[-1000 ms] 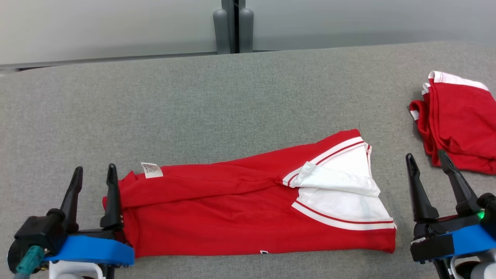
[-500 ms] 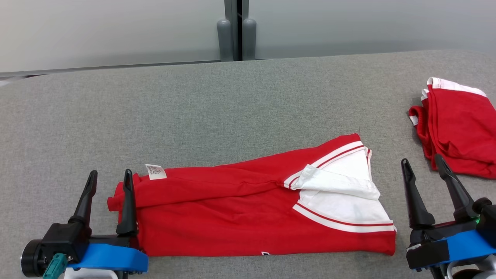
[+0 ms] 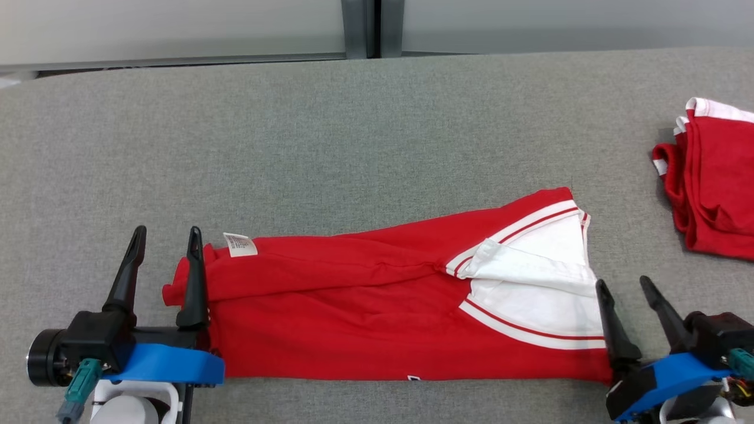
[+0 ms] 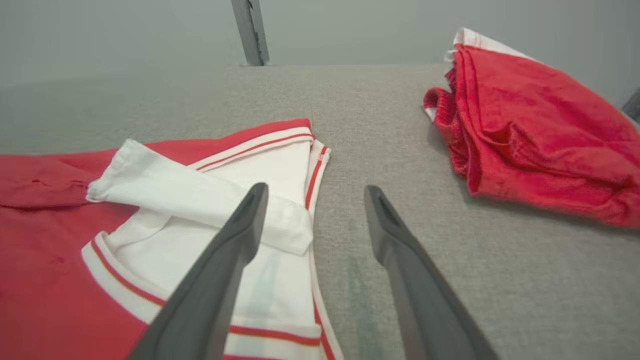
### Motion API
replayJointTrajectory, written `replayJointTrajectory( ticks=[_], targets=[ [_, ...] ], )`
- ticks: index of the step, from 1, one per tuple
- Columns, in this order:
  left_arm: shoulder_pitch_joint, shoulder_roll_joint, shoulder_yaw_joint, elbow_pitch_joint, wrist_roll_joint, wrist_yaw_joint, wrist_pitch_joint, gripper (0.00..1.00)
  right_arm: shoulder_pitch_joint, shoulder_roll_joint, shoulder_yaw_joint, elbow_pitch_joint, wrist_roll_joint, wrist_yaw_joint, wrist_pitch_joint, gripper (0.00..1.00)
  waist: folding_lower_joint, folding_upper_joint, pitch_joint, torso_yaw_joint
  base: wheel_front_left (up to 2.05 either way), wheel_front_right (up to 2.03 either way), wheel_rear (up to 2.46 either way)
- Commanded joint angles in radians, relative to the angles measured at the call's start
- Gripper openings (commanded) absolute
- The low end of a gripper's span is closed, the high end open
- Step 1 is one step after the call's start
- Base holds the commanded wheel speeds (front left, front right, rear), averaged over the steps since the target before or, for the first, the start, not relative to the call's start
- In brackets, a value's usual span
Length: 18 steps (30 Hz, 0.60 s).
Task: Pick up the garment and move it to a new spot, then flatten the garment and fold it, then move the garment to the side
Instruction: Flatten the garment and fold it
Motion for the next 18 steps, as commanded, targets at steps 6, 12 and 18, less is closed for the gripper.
replayJointTrajectory(
  ticks=[6, 12, 18],
  targets=[
    [-0.047, -0.021, 0.014, 0.011, 0.028, -0.022, -0.004, 1.00, -0.111, -0.014, 0.061, 0.243, 0.061, 0.000, -0.026, 1.00, -0.0001, 0.0001, 0.047, 0.024, 0.00, 0.00, 0.00],
    [-0.055, -0.037, 0.026, 0.024, 0.040, -0.036, -0.004, 1.00, -0.148, -0.017, 0.129, 0.366, 0.109, 0.001, 0.011, 0.91, -0.0001, 0.0001, 0.050, 0.029, 0.00, 0.00, 0.00],
    [-0.042, -0.055, 0.046, 0.033, 0.053, -0.051, -0.004, 1.00, -0.166, -0.045, 0.184, 0.358, 0.157, 0.001, 0.010, 0.00, -0.0001, 0.0001, 0.037, 0.029, 0.00, 0.00, 0.00]
  ],
)
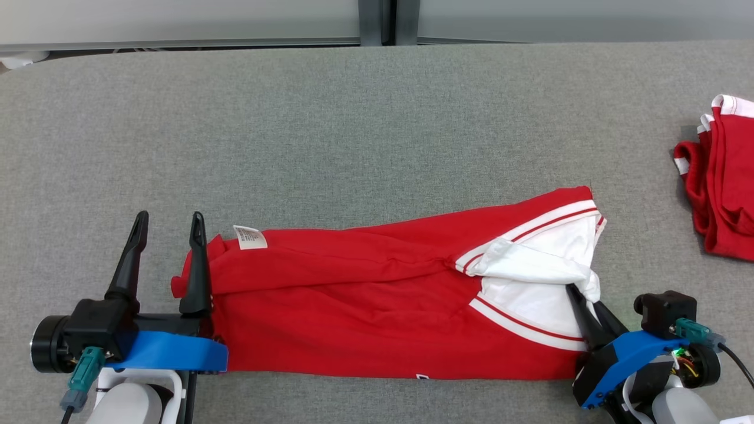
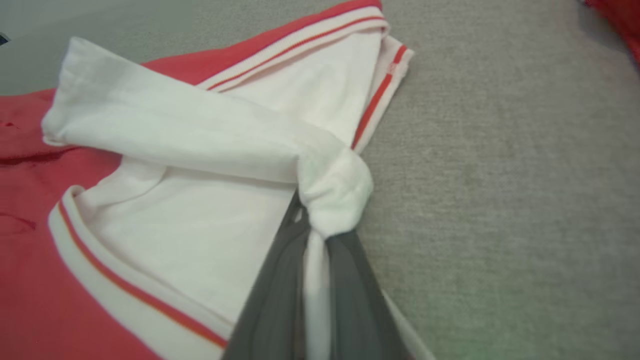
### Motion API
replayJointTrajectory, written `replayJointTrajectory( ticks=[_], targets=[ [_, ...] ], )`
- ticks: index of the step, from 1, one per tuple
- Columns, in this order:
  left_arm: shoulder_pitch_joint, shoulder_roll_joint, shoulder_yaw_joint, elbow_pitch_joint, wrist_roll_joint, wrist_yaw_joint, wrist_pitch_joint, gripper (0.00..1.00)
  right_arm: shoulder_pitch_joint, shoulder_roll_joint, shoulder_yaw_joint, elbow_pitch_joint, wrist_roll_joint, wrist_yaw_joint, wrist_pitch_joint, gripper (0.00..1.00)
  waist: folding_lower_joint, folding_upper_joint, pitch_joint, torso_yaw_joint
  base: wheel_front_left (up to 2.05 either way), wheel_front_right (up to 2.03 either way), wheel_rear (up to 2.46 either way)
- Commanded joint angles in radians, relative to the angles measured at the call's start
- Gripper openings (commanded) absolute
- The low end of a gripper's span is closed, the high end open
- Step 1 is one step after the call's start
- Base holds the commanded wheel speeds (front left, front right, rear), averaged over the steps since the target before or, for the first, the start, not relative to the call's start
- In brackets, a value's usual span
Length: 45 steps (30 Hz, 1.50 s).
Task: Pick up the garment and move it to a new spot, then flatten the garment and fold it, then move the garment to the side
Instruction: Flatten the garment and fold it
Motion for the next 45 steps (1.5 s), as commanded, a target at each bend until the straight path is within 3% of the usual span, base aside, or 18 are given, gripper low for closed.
replayJointTrajectory(
  ticks=[1, 14, 20, 26, 30, 37, 45],
  targets=[
    [0.009, -0.005, 0.011, 0.004, 0.007, -0.006, -0.004, 1.00, 0.010, -0.011, 0.012, -0.012, 0.010, 0.003, -0.004, 0.00, -0.0001, -0.0001, -0.010, -0.004, 0.00, 0.00, 0.00],
    [0.048, -0.026, 0.042, 0.006, 0.027, -0.026, -0.004, 1.00, 0.098, -0.110, -0.101, -0.150, -0.007, 0.001, 0.013, 0.00, -0.0001, -0.0001, -0.066, -0.017, 0.00, 0.00, 0.00],
    [0.067, -0.035, 0.051, 0.005, 0.034, -0.031, -0.004, 1.00, 0.091, -0.114, -0.097, -0.271, -0.025, 0.001, 0.082, 0.00, -0.0001, -0.0001, -0.092, -0.023, 0.00, 0.00, 0.00],
    [0.076, -0.039, 0.052, 0.004, 0.037, -0.033, -0.004, 1.00, 0.025, -0.076, 0.028, -0.428, -0.026, 0.002, 0.204, 0.00, -0.0001, -0.0001, -0.115, -0.026, 0.00, 0.00, 0.00],
    [0.062, -0.043, 0.047, 0.003, 0.036, -0.041, -0.004, 1.00, -0.048, -0.018, 0.151, -0.453, 0.005, 0.002, 0.251, 0.00, -0.0001, -0.0001, -0.113, -0.016, 0.00, 0.00, 0.00],
    [0.019, -0.063, 0.038, 0.019, 0.040, -0.069, -0.004, 1.00, -0.191, 0.101, 0.345, -0.295, 0.061, 0.002, 0.220, 0.00, -0.0001, -0.0001, -0.078, 0.034, 0.00, 0.00, 0.00],
    [-0.025, -0.106, 0.027, 0.050, 0.056, -0.098, -0.004, 1.00, -0.308, 0.118, 0.548, -0.093, 0.194, 0.002, 0.101, 0.00, -0.0001, -0.0001, -0.031, 0.105, 0.00, 0.00, 0.00]
  ],
)
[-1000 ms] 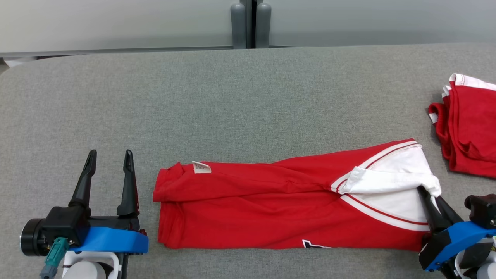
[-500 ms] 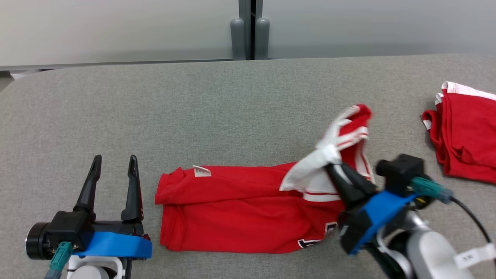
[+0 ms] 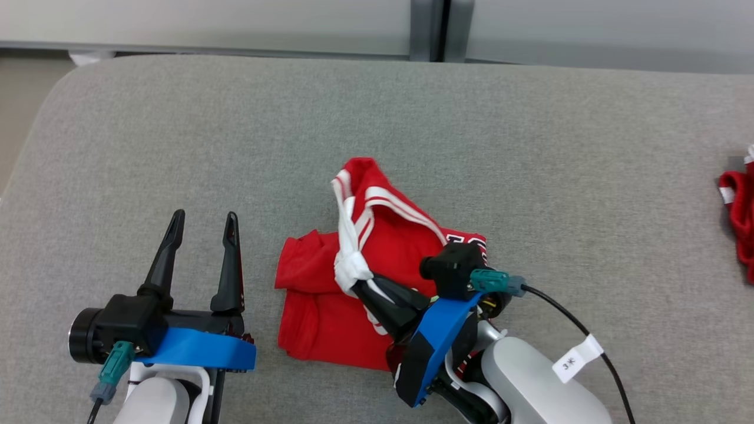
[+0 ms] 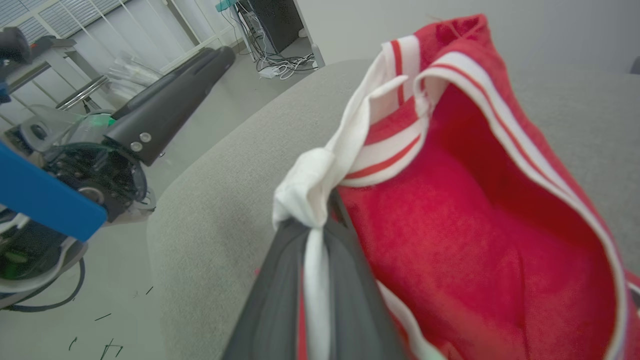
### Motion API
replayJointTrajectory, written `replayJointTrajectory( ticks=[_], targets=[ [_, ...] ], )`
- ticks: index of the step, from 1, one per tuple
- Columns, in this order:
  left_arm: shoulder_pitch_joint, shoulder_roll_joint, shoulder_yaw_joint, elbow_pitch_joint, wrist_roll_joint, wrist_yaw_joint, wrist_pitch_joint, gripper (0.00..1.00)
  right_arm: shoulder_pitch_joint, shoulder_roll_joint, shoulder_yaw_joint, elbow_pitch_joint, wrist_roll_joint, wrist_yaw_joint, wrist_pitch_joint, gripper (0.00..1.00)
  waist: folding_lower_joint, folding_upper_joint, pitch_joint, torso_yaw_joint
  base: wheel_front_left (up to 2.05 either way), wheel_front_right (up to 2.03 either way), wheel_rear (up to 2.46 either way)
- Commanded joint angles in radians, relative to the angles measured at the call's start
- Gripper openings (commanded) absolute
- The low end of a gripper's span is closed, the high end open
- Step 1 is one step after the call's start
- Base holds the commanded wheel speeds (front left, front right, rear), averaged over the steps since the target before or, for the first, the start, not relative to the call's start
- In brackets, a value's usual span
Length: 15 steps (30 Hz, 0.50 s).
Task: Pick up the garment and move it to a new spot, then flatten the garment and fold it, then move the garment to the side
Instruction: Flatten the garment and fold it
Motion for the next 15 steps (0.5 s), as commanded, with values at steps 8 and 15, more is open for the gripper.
replayJointTrajectory(
  ticks=[8, 15],
  targets=[
    [-0.030, -0.032, 0.028, 0.022, 0.034, -0.024, -0.004, 1.00, -0.121, 0.001, 0.161, 0.123, 0.107, 0.000, -0.145, 1.00, 0.0000, -0.0001, 0.042, 0.022, 0.00, 0.00, 0.00],
    [-0.011, -0.035, 0.054, 0.037, 0.053, -0.033, -0.004, 1.00, -0.173, 0.000, 0.180, 0.082, 0.076, 0.000, -0.270, 1.00, 0.0000, -0.0001, 0.024, -0.013, 0.00, 0.00, 0.00]
  ],
)
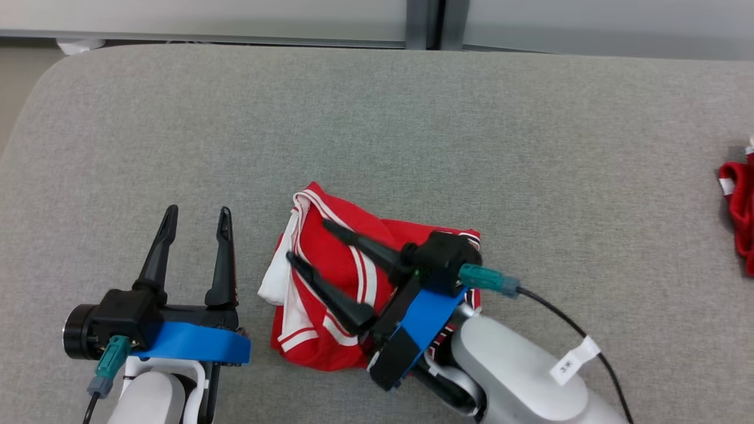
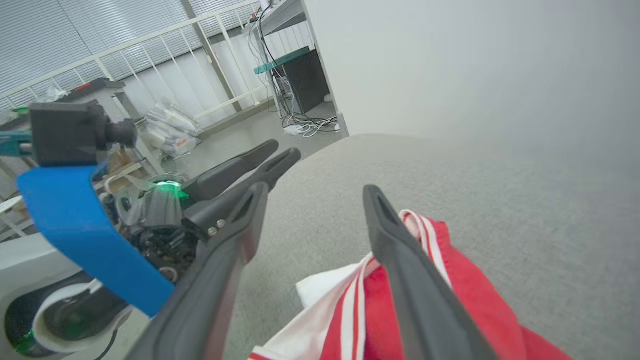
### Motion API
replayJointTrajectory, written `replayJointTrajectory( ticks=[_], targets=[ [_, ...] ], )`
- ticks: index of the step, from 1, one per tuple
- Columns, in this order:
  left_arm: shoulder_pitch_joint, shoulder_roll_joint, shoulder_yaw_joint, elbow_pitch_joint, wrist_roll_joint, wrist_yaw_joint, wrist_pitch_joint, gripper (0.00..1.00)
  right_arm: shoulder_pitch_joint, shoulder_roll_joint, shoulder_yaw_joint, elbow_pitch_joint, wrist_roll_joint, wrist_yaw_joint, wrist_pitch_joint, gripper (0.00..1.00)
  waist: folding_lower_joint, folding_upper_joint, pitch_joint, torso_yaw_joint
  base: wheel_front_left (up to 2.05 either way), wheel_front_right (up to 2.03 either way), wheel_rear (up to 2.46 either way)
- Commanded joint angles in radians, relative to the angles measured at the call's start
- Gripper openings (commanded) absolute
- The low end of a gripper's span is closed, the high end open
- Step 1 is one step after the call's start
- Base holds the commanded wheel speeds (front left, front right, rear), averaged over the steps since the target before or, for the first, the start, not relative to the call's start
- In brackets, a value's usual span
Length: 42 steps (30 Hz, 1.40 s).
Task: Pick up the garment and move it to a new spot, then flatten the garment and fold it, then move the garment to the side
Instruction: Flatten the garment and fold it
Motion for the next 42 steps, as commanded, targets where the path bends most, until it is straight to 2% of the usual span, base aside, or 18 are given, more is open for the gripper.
replayJointTrajectory(
  ticks=[1, 7, 14, 21, 29, 42],
  targets=[
    [0.009, 0.000, 0.008, 0.002, 0.009, -0.003, -0.004, 1.00, -0.019, -0.002, -0.033, -0.010, -0.030, 0.000, -0.026, 1.00, -0.0001, -0.0001, -0.014, -0.016, 0.00, 0.00, 0.00],
    [0.031, 0.008, 0.021, 0.004, 0.025, -0.001, -0.004, 1.00, 0.063, -0.057, -0.265, -0.069, -0.144, 0.000, -0.060, 1.00, -0.0001, -0.0001, -0.041, -0.051, 0.00, 0.00, 0.00],
    [0.056, 0.022, 0.029, 0.009, 0.033, 0.005, -0.004, 1.00, 0.250, -0.127, -0.559, -0.210, -0.258, 0.000, -0.018, 1.00, -0.0001, -0.0001, -0.063, -0.091, 0.00, 0.00, 0.00],
    [0.080, 0.039, 0.024, 0.003, 0.039, 0.015, 0.008, 1.00, 0.464, -0.130, -0.779, -0.350, -0.333, 0.000, 0.053, 1.00, -0.0001, -0.0001, -0.085, -0.111, 0.00, 0.00, 0.00],
    [0.093, 0.054, 0.022, -0.013, 0.039, 0.024, 0.021, 1.00, 0.581, -0.088, -0.863, -0.455, -0.368, 0.000, 0.110, 1.00, -0.0001, -0.0001, -0.094, -0.118, 0.00, 0.00, 0.00],
    [0.089, 0.063, 0.017, -0.026, 0.030, 0.031, 0.026, 1.00, 0.598, -0.069, -0.875, -0.498, -0.380, 0.000, 0.135, 1.00, -0.0001, -0.0001, -0.093, -0.125, 0.00, 0.00, 0.00]
  ],
)
